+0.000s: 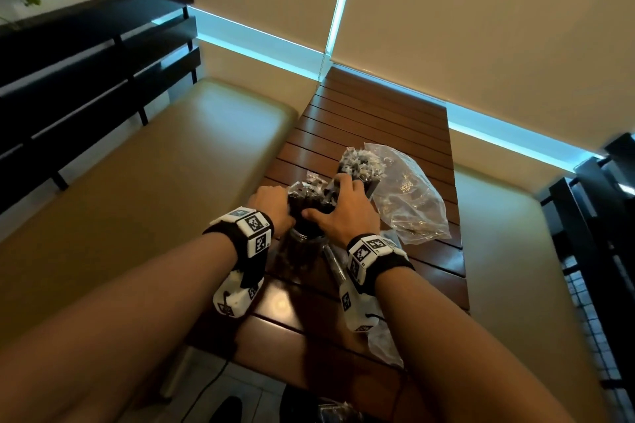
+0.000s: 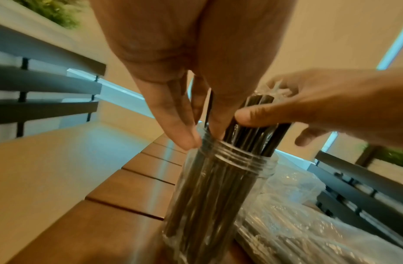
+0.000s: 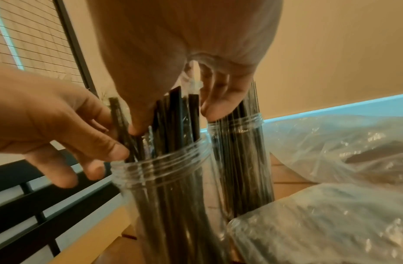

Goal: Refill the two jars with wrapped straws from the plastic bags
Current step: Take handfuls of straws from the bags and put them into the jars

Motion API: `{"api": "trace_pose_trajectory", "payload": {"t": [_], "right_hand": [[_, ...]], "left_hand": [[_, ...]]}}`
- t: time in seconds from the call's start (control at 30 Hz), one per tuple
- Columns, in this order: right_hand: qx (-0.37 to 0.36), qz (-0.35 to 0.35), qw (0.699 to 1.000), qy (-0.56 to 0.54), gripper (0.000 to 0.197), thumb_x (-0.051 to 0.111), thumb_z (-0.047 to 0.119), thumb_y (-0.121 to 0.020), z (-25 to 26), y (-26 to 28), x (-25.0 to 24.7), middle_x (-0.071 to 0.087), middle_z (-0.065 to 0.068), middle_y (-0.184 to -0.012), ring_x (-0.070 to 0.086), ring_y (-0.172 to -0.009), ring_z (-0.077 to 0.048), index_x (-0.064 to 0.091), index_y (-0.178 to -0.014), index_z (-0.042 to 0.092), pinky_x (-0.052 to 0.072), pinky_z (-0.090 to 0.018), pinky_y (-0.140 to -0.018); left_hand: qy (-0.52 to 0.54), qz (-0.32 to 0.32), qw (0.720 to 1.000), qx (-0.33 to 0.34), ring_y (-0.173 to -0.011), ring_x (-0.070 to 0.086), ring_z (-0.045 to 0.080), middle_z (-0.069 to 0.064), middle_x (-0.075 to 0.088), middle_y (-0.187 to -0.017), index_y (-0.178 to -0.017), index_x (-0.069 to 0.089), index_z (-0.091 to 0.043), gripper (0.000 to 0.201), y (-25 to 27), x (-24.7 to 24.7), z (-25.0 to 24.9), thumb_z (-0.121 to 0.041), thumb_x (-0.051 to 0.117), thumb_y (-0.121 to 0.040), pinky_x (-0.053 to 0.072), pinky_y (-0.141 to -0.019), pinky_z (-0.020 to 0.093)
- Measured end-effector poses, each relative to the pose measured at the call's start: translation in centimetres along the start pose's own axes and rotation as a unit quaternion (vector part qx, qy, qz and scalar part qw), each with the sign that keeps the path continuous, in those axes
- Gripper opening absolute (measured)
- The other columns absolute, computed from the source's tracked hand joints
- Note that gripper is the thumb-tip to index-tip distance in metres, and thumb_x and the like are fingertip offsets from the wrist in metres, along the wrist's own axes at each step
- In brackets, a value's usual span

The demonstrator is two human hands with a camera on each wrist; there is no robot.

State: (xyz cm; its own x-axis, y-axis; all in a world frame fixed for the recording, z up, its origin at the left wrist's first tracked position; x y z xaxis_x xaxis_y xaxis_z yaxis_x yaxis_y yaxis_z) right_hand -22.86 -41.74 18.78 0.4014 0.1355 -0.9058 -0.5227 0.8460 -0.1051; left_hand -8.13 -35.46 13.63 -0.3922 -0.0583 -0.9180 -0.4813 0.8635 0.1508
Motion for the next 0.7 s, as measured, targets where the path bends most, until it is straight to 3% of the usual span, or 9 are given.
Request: {"api": "trace_pose_trajectory", "payload": {"t": [0.07,0.13,0.2,0.27,0.37,0.47,0.53,0.6,0.7], "right_hand": [[-0.02,-0.058,0.998,0.019,0.08,0.058,0.08,-0.065,-0.1,0.5,-2.2,0.047,0.001,-0.12,0.056,-0.103,-0.022,0.039,-0.122,0.028,0.056,-0.042,-0.076],[-0.032,-0.11,0.993,-0.001,0.071,0.046,0.082,-0.072,-0.9,1.0,-4.5,0.049,0.002,-0.114,0.056,-0.097,-0.018,0.043,-0.117,0.027,0.055,-0.037,-0.072],[-0.027,-0.134,0.99,-0.03,0.055,0.043,0.075,-0.081,-2.6,1.5,-6.3,0.052,0.003,-0.1,0.054,-0.085,-0.015,0.048,-0.103,0.024,0.05,-0.032,-0.067],[0.009,-0.121,0.991,-0.055,0.041,0.045,0.06,-0.088,-5.6,1.8,-6.9,0.055,0.002,-0.081,0.053,-0.071,-0.017,0.051,-0.085,0.02,0.046,-0.033,-0.061],[0.05,-0.029,0.998,-0.03,0.031,0.051,0.034,-0.088,-10.5,2.7,-5.9,0.053,-0.002,-0.059,0.048,-0.054,-0.019,0.049,-0.064,0.015,0.042,-0.033,-0.054],[0.09,0.135,0.987,-0.009,0.033,0.058,0.026,-0.086,-14.1,5.3,-4.1,0.051,-0.001,-0.054,0.046,-0.05,-0.014,0.049,-0.056,0.018,0.042,-0.028,-0.052],[0.123,0.238,0.963,-0.001,0.026,0.063,0.026,-0.087,-15.7,7.7,-3.2,0.062,0.003,-0.059,0.057,-0.054,-0.009,0.061,-0.063,0.016,0.048,-0.022,-0.054],[0.143,0.305,0.942,0.002,0.021,0.066,0.026,-0.086,-16.3,9.8,-2.7,0.071,-0.002,-0.067,0.065,-0.058,-0.012,0.072,-0.073,0.011,0.056,-0.024,-0.059],[0.149,0.404,0.903,0.016,0.019,0.064,0.021,-0.089,-16.2,12.8,-1.5,0.076,-0.012,-0.085,0.071,-0.068,-0.019,0.076,-0.087,0.006,0.062,-0.033,-0.071]], "left_hand": [[-0.013,-0.031,0.999,0.018,-0.093,0.064,0.033,0.01,0.065,-0.104,-0.099,0.054,-0.015,0.046,0.8,-1.4,-1.1,-0.034,0.079,-0.066,0.056,-0.079,0.043],[-0.022,-0.068,0.997,0.04,-0.09,0.064,0.033,0.007,0.063,-0.101,-0.093,0.044,-0.018,0.044,2.2,-3.0,-2.8,-0.036,0.075,-0.068,0.055,-0.075,0.042],[-0.015,-0.12,0.989,0.087,-0.083,0.062,0.033,0.003,0.058,-0.096,-0.091,0.035,-0.022,0.041,4.4,-4.7,-5.5,-0.038,0.069,-0.074,0.053,-0.07,0.041],[0.005,-0.154,0.975,0.161,-0.071,0.055,0.028,-0.002,0.049,-0.091,-0.091,0.03,-0.025,0.039,7.1,-5.9,-9.0,-0.039,0.065,-0.079,0.048,-0.064,0.038],[-0.014,-0.16,0.949,0.273,-0.064,0.05,0.02,-0.005,0.048,-0.088,-0.097,0.036,-0.024,0.031,10.4,-5.4,-14.1,-0.041,0.059,-0.087,0.045,-0.058,0.033],[-0.106,-0.063,0.916,0.382,-0.077,0.062,0.022,-0.002,0.06,-0.095,-0.103,0.044,-0.024,0.026,12.5,-1.0,-18.8,-0.045,0.052,-0.092,0.044,-0.06,0.03],[-0.164,0.039,0.901,0.399,-0.089,0.063,0.026,0.002,0.063,-0.102,-0.106,0.051,-0.02,0.036,13.2,3.0,-20.5,-0.053,0.055,-0.091,0.039,-0.063,0.032],[-0.205,0.12,0.896,0.376,-0.091,0.063,0.029,0.006,0.064,-0.103,-0.107,0.054,-0.018,0.051,13.3,7.0,-20.9,-0.064,0.058,-0.084,0.041,-0.064,0.034],[-0.202,0.158,0.901,0.35,-0.092,0.066,0.028,0.004,0.066,-0.105,-0.109,0.057,-0.02,0.057,13.6,11.1,-21.2,-0.064,0.068,-0.075,0.053,-0.071,0.036]]}}
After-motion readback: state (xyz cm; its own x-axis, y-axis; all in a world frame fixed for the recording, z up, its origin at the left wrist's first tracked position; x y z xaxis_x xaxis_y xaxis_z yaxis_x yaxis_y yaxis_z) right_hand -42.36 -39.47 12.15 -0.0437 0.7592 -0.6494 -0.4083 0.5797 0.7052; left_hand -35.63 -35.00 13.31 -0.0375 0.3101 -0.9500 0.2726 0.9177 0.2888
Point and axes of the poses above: each hand's wrist, its own y-axis away from the middle knuckle, its own x-axis out of the palm, z = x × y, the point moved 9 cm from there along -y, towards the middle knuckle
